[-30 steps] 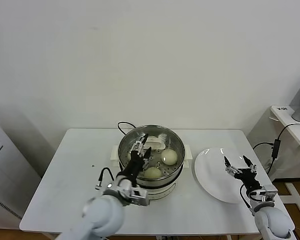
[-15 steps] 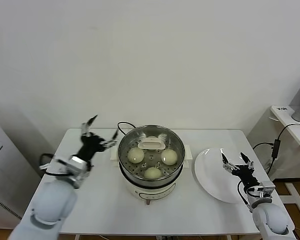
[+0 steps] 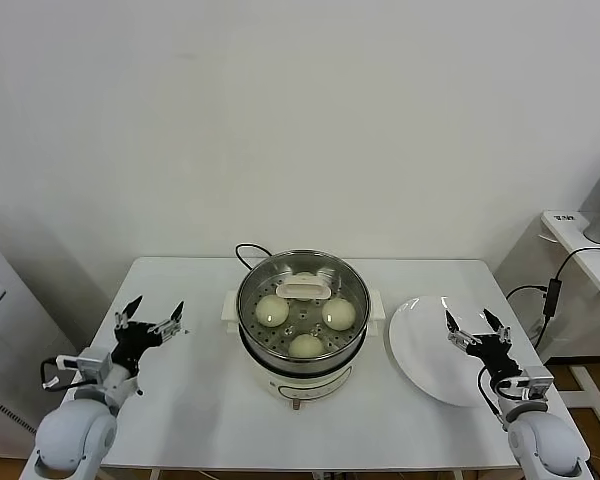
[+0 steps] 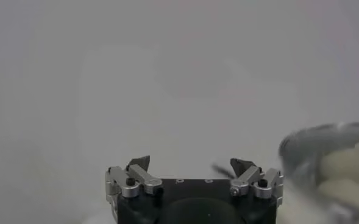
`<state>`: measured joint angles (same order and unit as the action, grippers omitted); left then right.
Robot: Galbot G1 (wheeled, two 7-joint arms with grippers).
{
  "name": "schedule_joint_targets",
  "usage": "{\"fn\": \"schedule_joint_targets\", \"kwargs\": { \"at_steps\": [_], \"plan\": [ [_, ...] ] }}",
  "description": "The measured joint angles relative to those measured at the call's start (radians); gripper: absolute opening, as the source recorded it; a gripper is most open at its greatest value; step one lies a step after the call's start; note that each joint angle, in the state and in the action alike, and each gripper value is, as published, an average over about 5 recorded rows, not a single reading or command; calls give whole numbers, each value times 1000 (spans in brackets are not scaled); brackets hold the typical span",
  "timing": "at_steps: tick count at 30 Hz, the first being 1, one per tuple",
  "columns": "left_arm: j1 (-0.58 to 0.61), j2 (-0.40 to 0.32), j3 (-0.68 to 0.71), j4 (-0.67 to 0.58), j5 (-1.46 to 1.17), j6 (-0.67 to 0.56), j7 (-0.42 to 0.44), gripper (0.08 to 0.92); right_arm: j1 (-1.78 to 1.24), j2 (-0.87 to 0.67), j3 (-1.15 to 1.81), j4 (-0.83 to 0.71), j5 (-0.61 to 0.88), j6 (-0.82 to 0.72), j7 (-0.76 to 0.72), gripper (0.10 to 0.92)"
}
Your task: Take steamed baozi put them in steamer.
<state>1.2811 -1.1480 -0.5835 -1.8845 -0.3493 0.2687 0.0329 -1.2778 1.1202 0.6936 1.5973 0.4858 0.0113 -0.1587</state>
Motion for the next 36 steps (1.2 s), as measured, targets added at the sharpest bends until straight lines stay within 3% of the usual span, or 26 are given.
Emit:
{"fn": "schedule_joint_targets", "kwargs": {
  "at_steps": [15,36],
  "plan": [
    [11,-39,22,89,-18,2,0,823,-19,12,5,17,-14,-18,16,823],
    [19,-56,16,108,-21,-1,-4,823,-22,16,3,19,-19,-33,17,823]
  ]
}}
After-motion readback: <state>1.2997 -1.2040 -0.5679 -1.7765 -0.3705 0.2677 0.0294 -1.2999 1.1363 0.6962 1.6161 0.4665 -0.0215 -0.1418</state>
